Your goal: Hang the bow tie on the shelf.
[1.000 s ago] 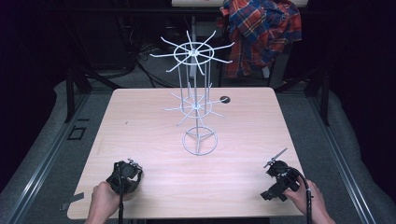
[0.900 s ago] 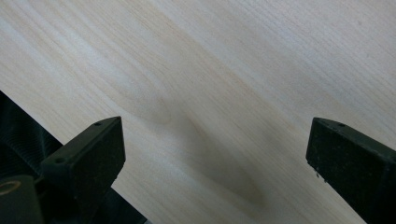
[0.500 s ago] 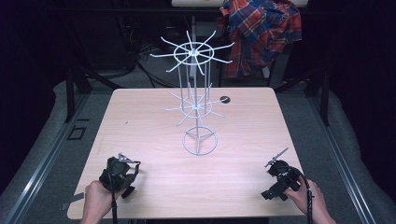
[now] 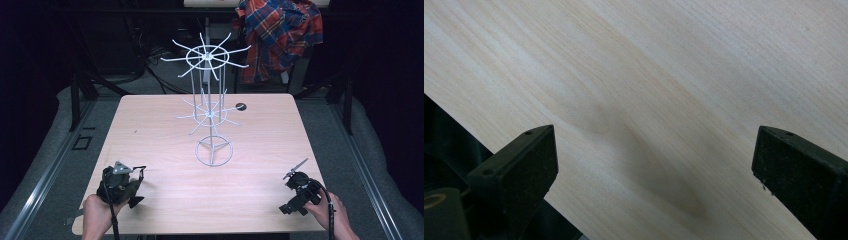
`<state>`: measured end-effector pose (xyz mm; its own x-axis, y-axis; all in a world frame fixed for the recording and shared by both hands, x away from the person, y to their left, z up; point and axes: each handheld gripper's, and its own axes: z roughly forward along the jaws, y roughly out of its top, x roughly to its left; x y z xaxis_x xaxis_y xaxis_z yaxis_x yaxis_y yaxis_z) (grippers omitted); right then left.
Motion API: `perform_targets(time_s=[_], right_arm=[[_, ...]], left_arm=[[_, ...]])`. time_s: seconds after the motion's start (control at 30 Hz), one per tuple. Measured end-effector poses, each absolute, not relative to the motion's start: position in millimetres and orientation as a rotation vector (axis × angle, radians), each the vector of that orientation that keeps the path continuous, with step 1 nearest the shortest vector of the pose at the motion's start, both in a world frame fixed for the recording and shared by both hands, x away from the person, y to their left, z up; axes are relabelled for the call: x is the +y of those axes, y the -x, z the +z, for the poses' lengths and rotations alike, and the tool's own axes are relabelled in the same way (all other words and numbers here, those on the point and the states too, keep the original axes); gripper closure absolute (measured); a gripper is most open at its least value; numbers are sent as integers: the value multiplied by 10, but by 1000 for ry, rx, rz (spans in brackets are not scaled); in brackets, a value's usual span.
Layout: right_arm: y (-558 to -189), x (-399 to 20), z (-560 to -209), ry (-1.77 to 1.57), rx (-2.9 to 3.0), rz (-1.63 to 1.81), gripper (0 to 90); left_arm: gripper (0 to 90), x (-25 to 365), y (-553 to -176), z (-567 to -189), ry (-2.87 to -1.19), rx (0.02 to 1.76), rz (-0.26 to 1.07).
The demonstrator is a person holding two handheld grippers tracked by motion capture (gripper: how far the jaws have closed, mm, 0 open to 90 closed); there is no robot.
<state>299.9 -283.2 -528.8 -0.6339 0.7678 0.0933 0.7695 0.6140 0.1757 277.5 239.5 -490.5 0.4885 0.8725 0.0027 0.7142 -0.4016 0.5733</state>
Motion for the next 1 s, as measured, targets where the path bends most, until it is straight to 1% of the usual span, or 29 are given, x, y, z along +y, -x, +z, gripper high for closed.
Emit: perform_targets(time_s=[0.23, 0.43, 0.53, 0.67, 0.73, 1.0], right_arm=[[-3009, -2848, -5300, 1348, -2803, -322, 41], [-2983, -2821, -5304, 1380, -2805, -341, 40], [-3009, -2834, -5294, 1331, -2817, -311, 41], [-3003, -2842, -5320, 1365, -2791, -355, 41], [-3009, -2839, -5296, 1337, -2815, -312, 41], [-3004, -2831, -5309, 1351, -2812, -315, 41]], left_arm=[[897, 2445, -2731, -4809, -2171, 1290, 447], [897, 2458, -2703, -4762, -2151, 1281, 467], [897, 2463, -2688, -4730, -2135, 1273, 467], [897, 2452, -2705, -4690, -2124, 1265, 473], [897, 2439, -2700, -4671, -2114, 1261, 479], [897, 2378, -2728, -4585, -2092, 1226, 492]])
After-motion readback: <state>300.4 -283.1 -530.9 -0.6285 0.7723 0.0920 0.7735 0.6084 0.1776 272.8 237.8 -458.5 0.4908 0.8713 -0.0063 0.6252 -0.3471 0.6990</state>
